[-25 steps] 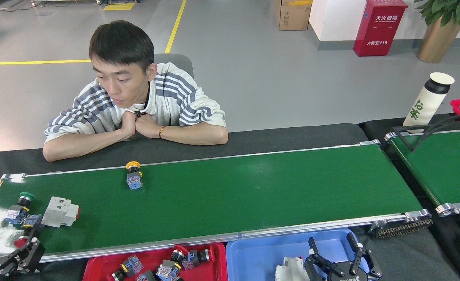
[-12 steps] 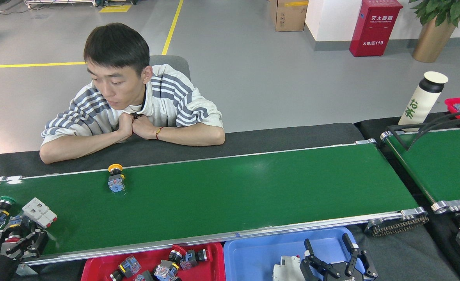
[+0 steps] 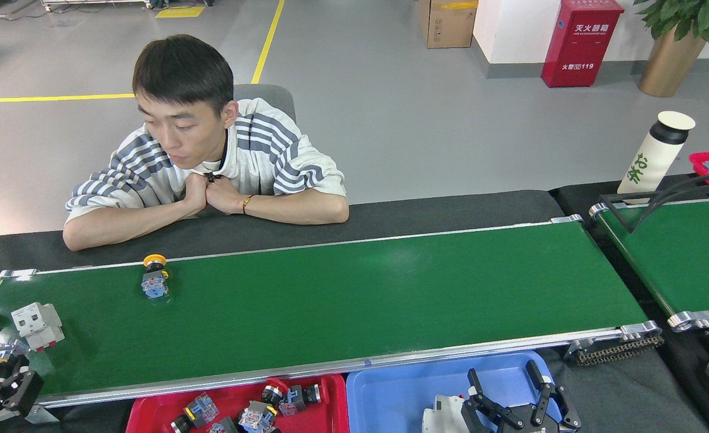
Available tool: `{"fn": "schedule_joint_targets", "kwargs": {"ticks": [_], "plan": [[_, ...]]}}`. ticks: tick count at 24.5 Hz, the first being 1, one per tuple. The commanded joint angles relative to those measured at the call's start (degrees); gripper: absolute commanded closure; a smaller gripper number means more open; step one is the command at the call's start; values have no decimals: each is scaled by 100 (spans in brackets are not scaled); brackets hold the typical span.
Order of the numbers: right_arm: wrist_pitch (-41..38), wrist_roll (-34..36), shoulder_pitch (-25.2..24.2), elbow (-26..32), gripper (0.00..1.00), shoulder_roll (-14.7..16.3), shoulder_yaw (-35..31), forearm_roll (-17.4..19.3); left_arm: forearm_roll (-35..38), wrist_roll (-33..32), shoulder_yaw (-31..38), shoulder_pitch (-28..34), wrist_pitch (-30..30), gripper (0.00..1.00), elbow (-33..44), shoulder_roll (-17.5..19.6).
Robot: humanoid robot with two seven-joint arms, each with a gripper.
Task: Pick switch part from conveyor to tray
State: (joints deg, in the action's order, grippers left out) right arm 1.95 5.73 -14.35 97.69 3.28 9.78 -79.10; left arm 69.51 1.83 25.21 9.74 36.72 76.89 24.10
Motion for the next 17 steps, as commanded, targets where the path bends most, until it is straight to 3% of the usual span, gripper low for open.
{"fn": "schedule_joint_targets", "kwargs": {"ticks": [1,3,6,10,12,14,15,16,17], "plan": [[16,34,11,74,0,24,-12,-9,-34,10,-16,266,450,93,730,-116],[8,34,-7,74,0,33,-12,-9,19,1,-78,670,828,93,1442,-362],[-1,42,-7,74,0,33,-12,-9,89,-16,-438,1057,828,92,2207,-555],[16,42,-7,83,0,33,-20,-9,616,-87,-1448,1145,828,88,2480,-652],[16,42,-7,83,0,41,-20,-9,819,-87,-1633,1145,828,82,2479,-687],[16,42,-7,83,0,59,-29,-9,968,-78,-1651,1145,828,62,2479,-793],[16,42,-7,83,0,68,-38,-1,1012,-78,-1633,1145,828,43,2471,-933],[16,34,-7,83,0,59,-38,-9,1012,-78,-1625,1136,828,14,2479,-1039],[16,34,-7,83,0,59,-38,-1,1003,-69,-1598,1145,828,0,2479,-1083]]}}
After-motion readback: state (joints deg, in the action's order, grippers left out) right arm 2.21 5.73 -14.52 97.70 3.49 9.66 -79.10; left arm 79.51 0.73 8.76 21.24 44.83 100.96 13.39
